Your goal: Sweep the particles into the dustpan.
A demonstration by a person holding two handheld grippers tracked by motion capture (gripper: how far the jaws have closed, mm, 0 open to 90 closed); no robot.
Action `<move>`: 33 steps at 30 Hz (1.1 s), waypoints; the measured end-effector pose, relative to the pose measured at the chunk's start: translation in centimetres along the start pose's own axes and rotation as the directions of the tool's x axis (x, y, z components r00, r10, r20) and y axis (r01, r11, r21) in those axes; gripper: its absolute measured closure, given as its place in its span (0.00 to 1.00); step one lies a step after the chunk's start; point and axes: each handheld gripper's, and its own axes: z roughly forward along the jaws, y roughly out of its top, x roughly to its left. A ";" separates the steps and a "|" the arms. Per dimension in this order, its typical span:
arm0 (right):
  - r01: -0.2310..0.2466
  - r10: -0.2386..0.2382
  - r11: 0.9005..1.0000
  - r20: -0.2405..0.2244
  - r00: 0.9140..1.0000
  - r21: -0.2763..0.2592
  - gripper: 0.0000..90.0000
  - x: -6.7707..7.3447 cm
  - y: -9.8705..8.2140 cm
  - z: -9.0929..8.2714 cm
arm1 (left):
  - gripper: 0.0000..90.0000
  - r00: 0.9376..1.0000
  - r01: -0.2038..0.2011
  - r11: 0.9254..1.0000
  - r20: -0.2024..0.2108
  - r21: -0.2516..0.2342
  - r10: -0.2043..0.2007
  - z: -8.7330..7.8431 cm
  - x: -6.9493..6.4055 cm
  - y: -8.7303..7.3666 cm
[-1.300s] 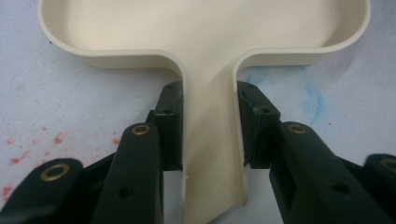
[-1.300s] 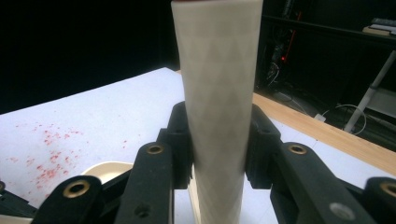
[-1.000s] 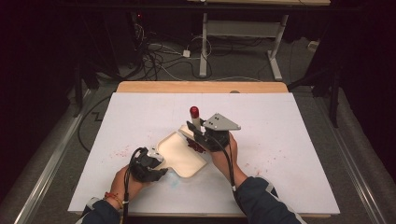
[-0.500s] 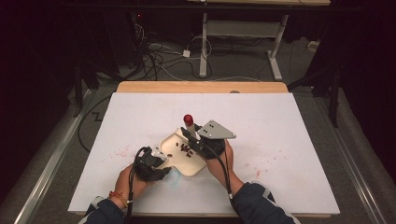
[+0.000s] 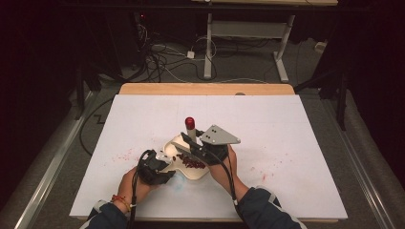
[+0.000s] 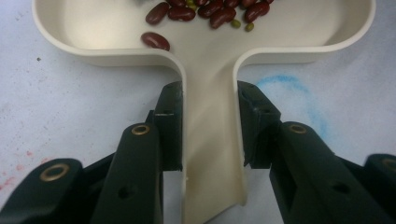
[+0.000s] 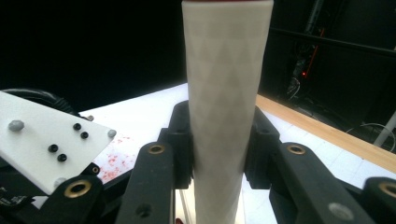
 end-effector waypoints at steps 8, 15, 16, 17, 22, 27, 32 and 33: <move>-0.014 0.014 0.999 -0.004 1.000 -0.035 0.78 -0.2 0.6 -0.7 | 0.70 1.000 -0.003 1.000 0.003 -0.006 0.003 -0.2 0.0 -0.2; -0.028 0.028 0.997 0.001 1.000 -0.069 0.78 -1.5 1.9 -2.2 | 0.70 1.000 -0.015 1.000 0.007 -0.005 0.015 -0.7 0.0 -0.6; -0.021 0.021 0.997 0.004 1.000 -0.073 0.78 -1.8 2.2 -2.5 | 0.70 1.000 -0.014 1.000 0.008 -0.006 0.014 -0.7 0.0 -0.6; -0.014 0.015 0.997 0.009 1.000 -0.076 0.78 -2.1 2.3 -2.8 | 0.70 1.000 -0.016 1.000 0.010 -0.002 0.016 -0.8 0.0 -0.7; -0.004 0.008 0.998 0.065 0.998 -0.067 0.78 -4.1 2.4 -4.5 | 0.70 0.999 -0.028 1.000 0.021 0.008 0.028 -1.2 -0.1 -1.3; 0.027 -0.026 1.000 0.158 0.987 -0.009 0.78 -6.0 0.9 -5.4 | 0.70 0.999 -0.037 0.999 0.026 0.018 0.036 -1.3 -0.4 -1.6; 0.002 -0.008 1.000 0.204 0.979 0.029 0.78 -6.7 -0.4 -4.6 | 0.70 0.999 -0.045 0.999 0.024 0.020 0.044 -1.3 -0.7 -1.5; 0.001 -0.009 0.999 0.211 0.978 0.037 0.78 -6.8 -0.8 -4.4 | 0.70 0.999 -0.046 0.999 0.025 0.021 0.046 -1.3 -0.7 -1.4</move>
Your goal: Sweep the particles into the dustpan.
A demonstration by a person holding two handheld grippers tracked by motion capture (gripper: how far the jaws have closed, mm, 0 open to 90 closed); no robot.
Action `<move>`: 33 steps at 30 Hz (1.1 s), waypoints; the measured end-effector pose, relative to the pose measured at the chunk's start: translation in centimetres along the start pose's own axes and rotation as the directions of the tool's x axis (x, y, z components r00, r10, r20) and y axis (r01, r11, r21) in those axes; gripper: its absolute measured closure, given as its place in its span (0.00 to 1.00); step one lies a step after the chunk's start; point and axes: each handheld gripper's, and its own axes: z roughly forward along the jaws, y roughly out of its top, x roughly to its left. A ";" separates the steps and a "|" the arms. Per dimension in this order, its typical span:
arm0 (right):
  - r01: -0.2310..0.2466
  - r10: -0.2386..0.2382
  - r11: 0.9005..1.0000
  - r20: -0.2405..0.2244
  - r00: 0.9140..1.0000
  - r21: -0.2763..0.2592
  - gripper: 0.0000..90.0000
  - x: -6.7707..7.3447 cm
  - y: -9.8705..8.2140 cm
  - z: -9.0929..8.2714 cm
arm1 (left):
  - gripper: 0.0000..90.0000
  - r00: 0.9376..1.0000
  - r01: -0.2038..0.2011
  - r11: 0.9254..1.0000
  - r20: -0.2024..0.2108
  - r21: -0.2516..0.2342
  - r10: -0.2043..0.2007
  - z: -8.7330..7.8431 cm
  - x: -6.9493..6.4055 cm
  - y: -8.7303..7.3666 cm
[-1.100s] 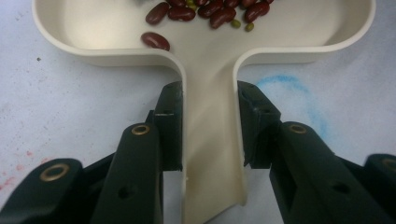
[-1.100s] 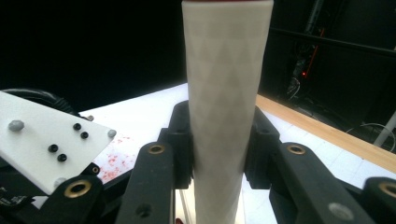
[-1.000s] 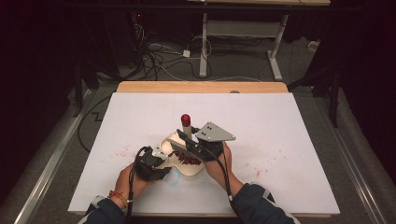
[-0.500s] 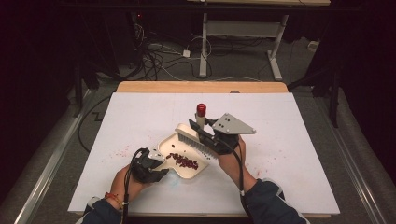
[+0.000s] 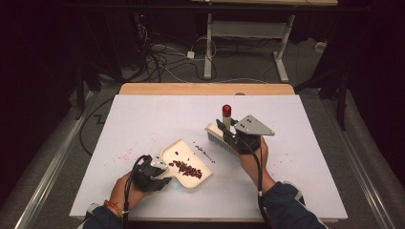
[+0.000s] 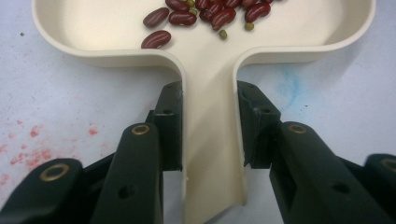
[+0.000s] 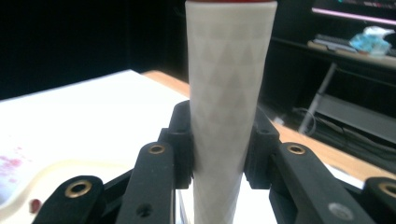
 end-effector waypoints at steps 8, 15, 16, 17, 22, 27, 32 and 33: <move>0.033 -0.032 0.999 -0.047 0.998 0.009 0.77 3.0 -0.5 0.7 | 0.70 1.000 -0.003 1.000 0.001 0.006 0.003 0.3 -0.1 0.3; 0.056 -0.056 0.998 -0.127 0.990 -0.004 0.77 6.1 -0.3 0.4 | 0.70 1.000 -0.003 1.000 0.001 0.003 0.003 0.4 -0.2 0.4; 0.048 -0.049 0.999 -0.142 0.989 -0.006 0.77 6.3 -0.2 0.3 | 0.70 1.000 -0.002 1.000 0.001 0.002 0.002 0.4 -0.1 0.4; 0.042 -0.042 0.999 -0.150 0.988 -0.006 0.77 6.6 -0.1 0.1 | 0.70 1.000 0.000 1.000 0.002 0.001 0.000 0.4 -0.1 0.4; 0.023 -0.028 0.999 -0.200 0.979 -0.027 0.78 7.1 0.5 -0.6 | 0.70 1.000 0.000 1.000 0.001 0.002 0.000 0.4 -0.1 0.4; 0.026 -0.033 0.999 -0.210 0.977 -0.033 0.78 7.1 0.7 -0.9 | 0.70 1.000 -0.003 1.000 0.003 0.000 0.003 0.2 -0.1 0.2; 0.019 -0.031 0.998 -0.195 0.980 -0.064 0.78 6.1 1.4 -1.4 | 0.70 1.000 -0.001 1.000 0.009 -0.005 0.001 0.1 0.2 0.0; 0.020 -0.033 0.997 -0.191 0.981 -0.069 0.78 5.9 1.5 -1.5 | 0.70 1.000 0.001 1.000 0.011 -0.005 -0.001 0.0 0.2 -0.1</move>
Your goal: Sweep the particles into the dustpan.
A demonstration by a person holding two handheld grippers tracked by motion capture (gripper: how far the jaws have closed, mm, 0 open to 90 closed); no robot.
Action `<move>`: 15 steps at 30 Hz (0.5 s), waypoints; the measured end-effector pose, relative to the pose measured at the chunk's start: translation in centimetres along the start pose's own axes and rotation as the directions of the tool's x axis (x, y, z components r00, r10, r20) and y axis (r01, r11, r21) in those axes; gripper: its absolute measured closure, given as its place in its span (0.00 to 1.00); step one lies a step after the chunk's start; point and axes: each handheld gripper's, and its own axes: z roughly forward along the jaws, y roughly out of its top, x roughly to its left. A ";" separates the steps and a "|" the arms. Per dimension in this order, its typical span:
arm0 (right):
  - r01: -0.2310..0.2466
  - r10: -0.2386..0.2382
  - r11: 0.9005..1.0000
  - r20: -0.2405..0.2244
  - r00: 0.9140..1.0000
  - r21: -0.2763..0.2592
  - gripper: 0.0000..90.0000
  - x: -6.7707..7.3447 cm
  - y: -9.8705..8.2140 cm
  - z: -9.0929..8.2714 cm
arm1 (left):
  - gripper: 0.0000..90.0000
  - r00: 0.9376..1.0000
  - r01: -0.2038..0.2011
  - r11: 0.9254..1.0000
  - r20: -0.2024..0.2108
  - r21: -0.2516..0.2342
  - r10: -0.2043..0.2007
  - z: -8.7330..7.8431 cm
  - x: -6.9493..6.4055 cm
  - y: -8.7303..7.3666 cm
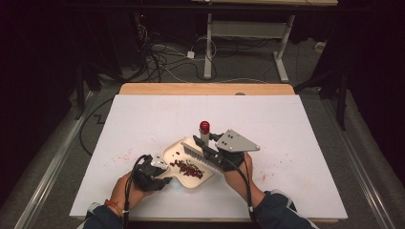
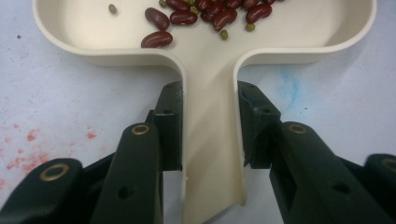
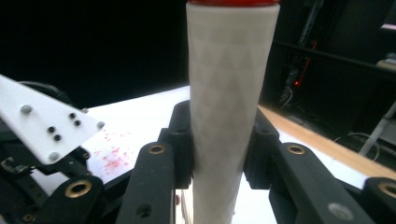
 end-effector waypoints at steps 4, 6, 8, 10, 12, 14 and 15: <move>0.007 -0.006 1.000 0.024 1.000 -0.017 0.78 -1.2 0.2 -0.2 | 0.70 1.000 0.000 1.000 0.003 0.007 0.000 -0.2 0.2 -0.2; 0.027 -0.026 0.999 0.051 0.998 -0.019 0.78 -1.8 0.0 -0.1 | 0.70 1.000 0.003 1.000 0.006 0.008 -0.003 -0.3 0.3 -0.3; 0.041 -0.039 0.999 0.087 0.995 -0.013 0.78 -2.4 -0.2 0.1 | 0.70 1.000 0.004 1.000 0.007 0.010 -0.004 -0.4 0.5 -0.3; 0.024 -0.023 1.000 0.106 0.994 -0.009 0.78 -3.2 -0.5 0.5 | 0.70 1.000 0.009 1.000 0.010 0.010 -0.009 -0.4 0.7 -0.4; 0.031 -0.031 1.000 0.124 0.992 0.001 0.78 -3.7 -0.7 1.2 | 0.70 1.000 0.011 1.000 0.015 0.012 -0.011 -0.5 0.9 -0.5; 0.051 -0.052 0.999 0.146 0.988 0.006 0.78 -4.0 -0.9 1.9 | 0.70 1.000 0.018 1.000 0.023 0.013 -0.018 -0.4 1.2 -0.5; 0.053 -0.054 0.999 0.154 0.987 0.008 0.78 -4.3 -1.0 2.2 | 0.70 0.999 0.023 1.000 0.025 0.013 -0.023 -0.4 1.3 -0.5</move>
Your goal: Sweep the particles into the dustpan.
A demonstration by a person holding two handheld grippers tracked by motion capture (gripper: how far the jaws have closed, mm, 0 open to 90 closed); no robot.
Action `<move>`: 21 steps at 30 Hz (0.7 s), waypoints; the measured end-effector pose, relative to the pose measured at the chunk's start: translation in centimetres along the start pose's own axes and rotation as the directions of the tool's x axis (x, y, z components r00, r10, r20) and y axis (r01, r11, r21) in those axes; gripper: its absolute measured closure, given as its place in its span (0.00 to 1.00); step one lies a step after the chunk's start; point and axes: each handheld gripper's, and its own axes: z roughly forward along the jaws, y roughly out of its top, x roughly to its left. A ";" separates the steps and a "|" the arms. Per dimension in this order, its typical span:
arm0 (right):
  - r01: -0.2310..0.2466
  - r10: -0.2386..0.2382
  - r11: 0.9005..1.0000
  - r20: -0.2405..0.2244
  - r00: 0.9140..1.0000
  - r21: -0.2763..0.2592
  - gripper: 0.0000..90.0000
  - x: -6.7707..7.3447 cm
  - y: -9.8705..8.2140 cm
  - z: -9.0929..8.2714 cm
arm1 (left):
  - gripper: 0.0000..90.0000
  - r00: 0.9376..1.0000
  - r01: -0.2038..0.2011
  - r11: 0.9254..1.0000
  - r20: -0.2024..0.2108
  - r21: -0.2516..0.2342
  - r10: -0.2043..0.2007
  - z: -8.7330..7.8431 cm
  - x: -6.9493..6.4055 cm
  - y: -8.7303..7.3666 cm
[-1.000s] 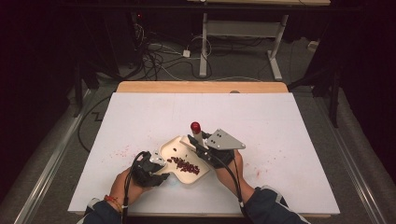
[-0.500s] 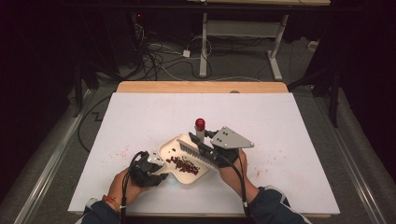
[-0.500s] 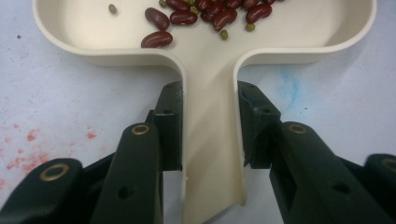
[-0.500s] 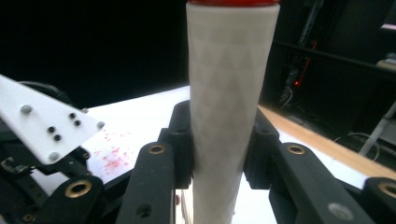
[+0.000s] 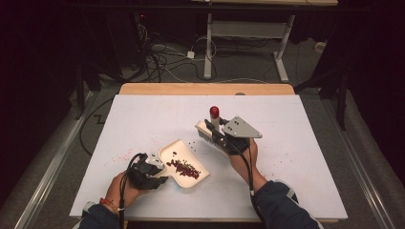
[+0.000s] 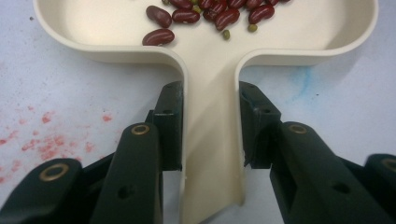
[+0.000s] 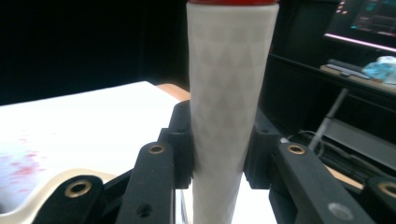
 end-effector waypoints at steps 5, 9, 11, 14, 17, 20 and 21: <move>-0.004 0.004 1.000 0.011 1.000 0.017 0.78 -0.1 -0.4 2.0 | 0.70 1.000 0.020 1.000 -0.001 0.000 -0.020 0.0 0.8 0.1; -0.011 0.012 1.000 -0.027 1.000 0.026 0.78 0.7 -0.6 3.1 | 0.70 0.999 0.033 0.999 0.000 -0.004 -0.033 0.0 1.2 0.0; -0.010 0.012 1.000 -0.047 0.999 0.028 0.78 1.4 -0.6 3.3 | 0.70 0.999 0.034 0.999 -0.003 -0.005 -0.034 0.0 1.2 0.0; -0.013 0.016 0.999 -0.077 0.997 0.032 0.78 2.5 -0.5 3.1 | 0.70 0.999 0.034 0.999 -0.005 -0.005 -0.034 -0.1 1.2 0.1; -0.002 0.005 0.999 -0.111 0.994 0.032 0.77 3.3 -0.3 2.7 | 0.70 0.999 0.034 0.999 -0.008 -0.006 -0.034 -0.1 1.2 0.1; -0.018 0.022 0.999 -0.156 0.988 0.031 0.78 3.9 -0.1 2.0 | 0.70 0.999 0.036 0.999 -0.012 -0.007 -0.037 -0.1 1.2 0.0; -0.024 0.028 0.999 -0.173 0.985 0.028 0.78 4.0 0.0 1.7 | 0.70 0.999 0.039 0.999 -0.012 -0.009 -0.039 -0.1 1.2 0.0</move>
